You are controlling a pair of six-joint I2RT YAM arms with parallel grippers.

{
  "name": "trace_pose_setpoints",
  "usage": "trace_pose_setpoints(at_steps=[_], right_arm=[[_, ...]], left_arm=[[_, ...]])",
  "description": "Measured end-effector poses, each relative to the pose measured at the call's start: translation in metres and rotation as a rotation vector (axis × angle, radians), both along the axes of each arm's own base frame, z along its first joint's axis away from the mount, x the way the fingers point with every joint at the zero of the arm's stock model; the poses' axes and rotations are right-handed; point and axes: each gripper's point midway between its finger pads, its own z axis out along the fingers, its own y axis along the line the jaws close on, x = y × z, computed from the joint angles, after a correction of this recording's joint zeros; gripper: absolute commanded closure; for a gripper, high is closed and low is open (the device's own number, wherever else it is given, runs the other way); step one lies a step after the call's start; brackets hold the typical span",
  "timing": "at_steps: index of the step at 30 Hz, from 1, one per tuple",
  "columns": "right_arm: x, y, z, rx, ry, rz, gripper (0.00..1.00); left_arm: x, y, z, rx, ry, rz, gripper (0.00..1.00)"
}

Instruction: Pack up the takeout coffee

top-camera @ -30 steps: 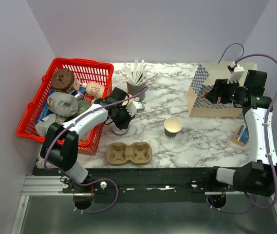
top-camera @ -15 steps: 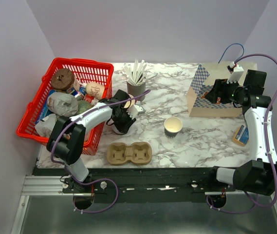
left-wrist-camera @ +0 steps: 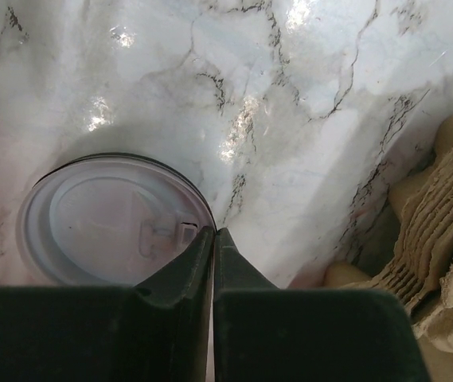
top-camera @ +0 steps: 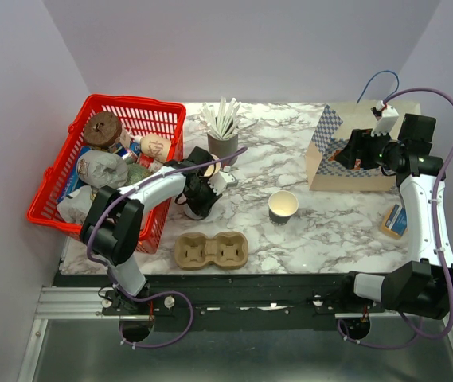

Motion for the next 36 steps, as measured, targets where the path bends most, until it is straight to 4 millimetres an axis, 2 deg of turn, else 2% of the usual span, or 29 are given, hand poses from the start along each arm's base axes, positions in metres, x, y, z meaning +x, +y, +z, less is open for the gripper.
trace_pose_setpoints(at_steps=[5, 12, 14, 18, 21, 23, 25, 29, 32, 36], right_arm=[[0.0, 0.0, 0.0, 0.0, 0.0, 0.0, 0.2], [0.0, 0.0, 0.0, 0.0, 0.0, 0.001, 0.21], [0.0, 0.001, 0.0, 0.0, -0.003, 0.009, 0.21], [-0.003, 0.011, 0.004, 0.024, -0.018, 0.068, 0.19], [-0.006, 0.029, 0.006, 0.028, -0.035, 0.152, 0.18], [-0.011, 0.055, 0.006, 0.016, -0.05, 0.259, 0.16], [-0.02, 0.085, 0.007, 0.003, -0.077, 0.375, 0.16], [-0.053, 0.139, 0.005, -0.012, -0.117, 0.583, 0.16], [-0.057, 0.15, 0.01, -0.01, -0.146, 0.626, 0.16], [-0.055, 0.149, 0.009, -0.024, -0.16, 0.636, 0.16]], left_arm=[[-0.001, -0.001, 0.002, -0.006, 0.006, -0.002, 1.0], [-0.003, -0.007, 0.017, -0.052, 0.039, 0.002, 1.0], [-0.002, -0.008, 0.028, -0.069, 0.04, 0.015, 1.0], [0.008, -0.01, 0.066, -0.132, -0.028, 0.033, 1.0], [0.014, -0.01, 0.098, -0.197, -0.084, 0.041, 1.0], [0.014, -0.008, 0.114, -0.248, -0.097, 0.054, 1.0], [0.013, -0.006, 0.123, -0.284, -0.095, 0.069, 1.0], [0.008, -0.002, 0.127, -0.315, -0.088, 0.1, 1.0], [0.006, -0.004, 0.129, -0.328, -0.084, 0.107, 1.0], [0.002, -0.005, 0.13, -0.335, -0.105, 0.07, 0.77]])
